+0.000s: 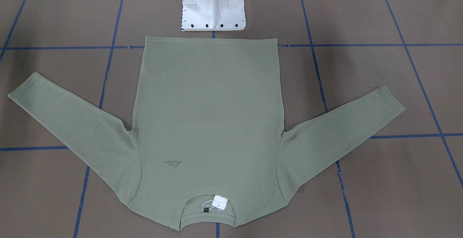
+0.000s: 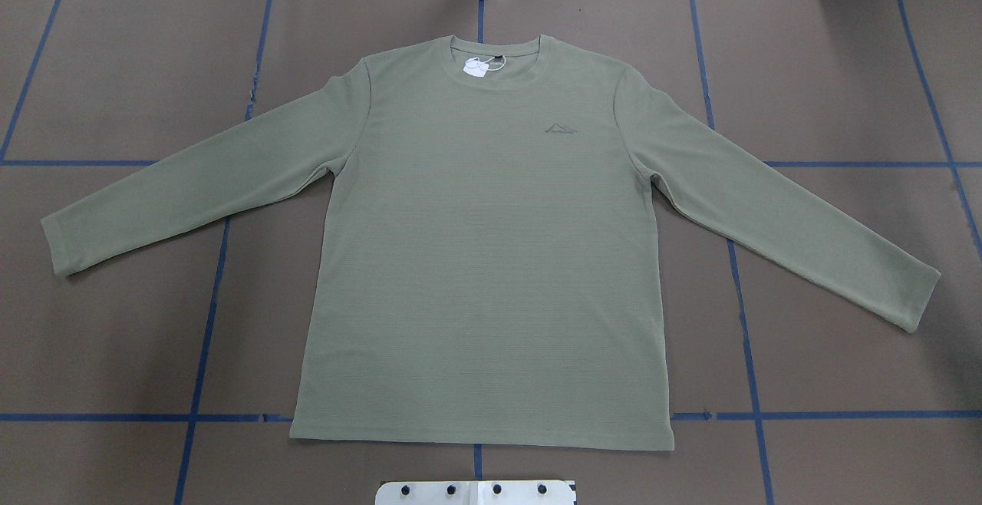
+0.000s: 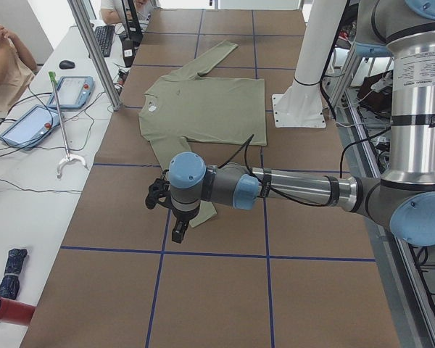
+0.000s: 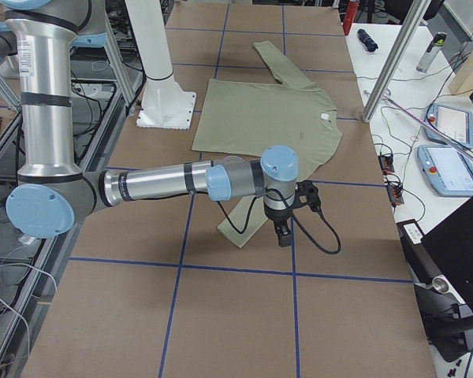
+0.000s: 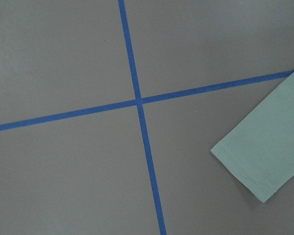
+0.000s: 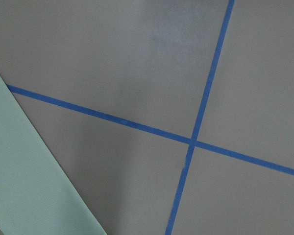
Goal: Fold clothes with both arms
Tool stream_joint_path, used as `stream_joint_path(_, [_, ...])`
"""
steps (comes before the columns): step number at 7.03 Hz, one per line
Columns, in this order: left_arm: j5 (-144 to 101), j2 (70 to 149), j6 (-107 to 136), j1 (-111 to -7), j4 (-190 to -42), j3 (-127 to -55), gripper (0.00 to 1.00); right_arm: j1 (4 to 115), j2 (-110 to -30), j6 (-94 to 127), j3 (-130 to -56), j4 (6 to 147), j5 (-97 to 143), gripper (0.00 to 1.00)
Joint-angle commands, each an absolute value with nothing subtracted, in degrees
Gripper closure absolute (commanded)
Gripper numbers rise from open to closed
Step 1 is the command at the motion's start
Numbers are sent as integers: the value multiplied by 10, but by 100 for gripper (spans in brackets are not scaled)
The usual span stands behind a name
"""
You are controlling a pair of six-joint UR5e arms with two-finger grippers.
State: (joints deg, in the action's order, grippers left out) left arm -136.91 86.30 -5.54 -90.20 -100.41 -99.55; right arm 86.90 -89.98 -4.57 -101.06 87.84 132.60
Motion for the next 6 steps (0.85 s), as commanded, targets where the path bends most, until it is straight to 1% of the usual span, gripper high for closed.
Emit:
stream_joint_path(1, [-1372,867,-55,-902,-1173,-960,0,869,-887,-25,-1015,859,1328,0])
stream_joint_path(2, [-1373,856,-54,-903,-1248,-937,0,869,-895,-21,-1008,831,1340,0])
stream_joint_path(3, [-1374,857,-56,-903,-1272,-914,0,867,-911,-11,-1016,792,1344,0])
stream_joint_path(4, [-1374,856,-56,-903,-1275,-912,0,854,-930,79,-1009,738,1345,0])
stream_joint_path(5, [-1375,856,-56,-903,-1275,-912,0,829,-967,179,-1000,626,1340,0])
stream_joint_path(6, [-1375,856,-56,-903,-1275,-913,0,798,-977,300,-964,514,1331,14])
